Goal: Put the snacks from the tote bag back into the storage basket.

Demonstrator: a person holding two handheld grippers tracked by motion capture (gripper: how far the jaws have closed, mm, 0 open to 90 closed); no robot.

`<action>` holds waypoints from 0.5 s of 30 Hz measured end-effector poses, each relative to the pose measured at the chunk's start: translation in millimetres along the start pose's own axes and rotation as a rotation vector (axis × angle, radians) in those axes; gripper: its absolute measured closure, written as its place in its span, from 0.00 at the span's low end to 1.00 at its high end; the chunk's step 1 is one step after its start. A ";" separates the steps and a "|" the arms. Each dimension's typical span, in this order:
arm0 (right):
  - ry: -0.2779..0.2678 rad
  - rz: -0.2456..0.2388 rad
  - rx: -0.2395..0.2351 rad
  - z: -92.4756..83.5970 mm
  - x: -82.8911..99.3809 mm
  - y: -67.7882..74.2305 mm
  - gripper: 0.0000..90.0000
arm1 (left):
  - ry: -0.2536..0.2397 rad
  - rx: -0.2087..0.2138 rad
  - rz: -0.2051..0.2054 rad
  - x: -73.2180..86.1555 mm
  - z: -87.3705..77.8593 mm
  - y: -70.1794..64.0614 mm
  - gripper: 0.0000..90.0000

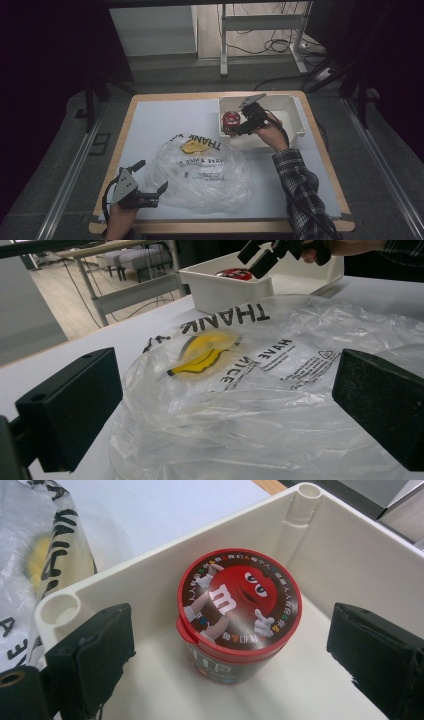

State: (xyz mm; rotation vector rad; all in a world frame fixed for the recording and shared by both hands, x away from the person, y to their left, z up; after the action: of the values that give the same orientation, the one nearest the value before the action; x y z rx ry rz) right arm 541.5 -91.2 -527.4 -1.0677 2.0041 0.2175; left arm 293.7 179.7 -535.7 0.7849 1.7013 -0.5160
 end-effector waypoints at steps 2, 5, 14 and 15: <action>-0.004 0.004 0.010 -1.9 0.5 -0.6 0.06 | -0.004 0.001 0.000 -0.4 0.2 -0.1 0.00; -0.013 0.008 0.022 -4.2 1.9 -1.3 0.06 | -0.004 0.002 -0.001 -0.5 0.1 -0.1 0.00; -0.052 0.025 0.015 -11.2 6.8 3.4 0.06 | -0.007 0.002 -0.006 -0.6 -0.3 -0.1 0.00; -0.056 0.024 0.013 -12.0 7.2 4.0 0.06 | -0.007 0.002 -0.006 -0.6 -0.4 -0.1 0.00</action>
State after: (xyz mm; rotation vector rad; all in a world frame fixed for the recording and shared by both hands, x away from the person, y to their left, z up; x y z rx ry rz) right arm 529.3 -99.0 -525.9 -1.0192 1.9668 0.2438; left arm 293.5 179.8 -535.0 0.7788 1.6972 -0.5243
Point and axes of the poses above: each handheld gripper's, and its own axes: z roughly forward along the jaws, x roughly out of its underside, y roughly to its left, the point moved 9 cm from there along z, roughly forward along the jaws, and after that the axes turned 11 degrees about x, right-handed, at the moved point
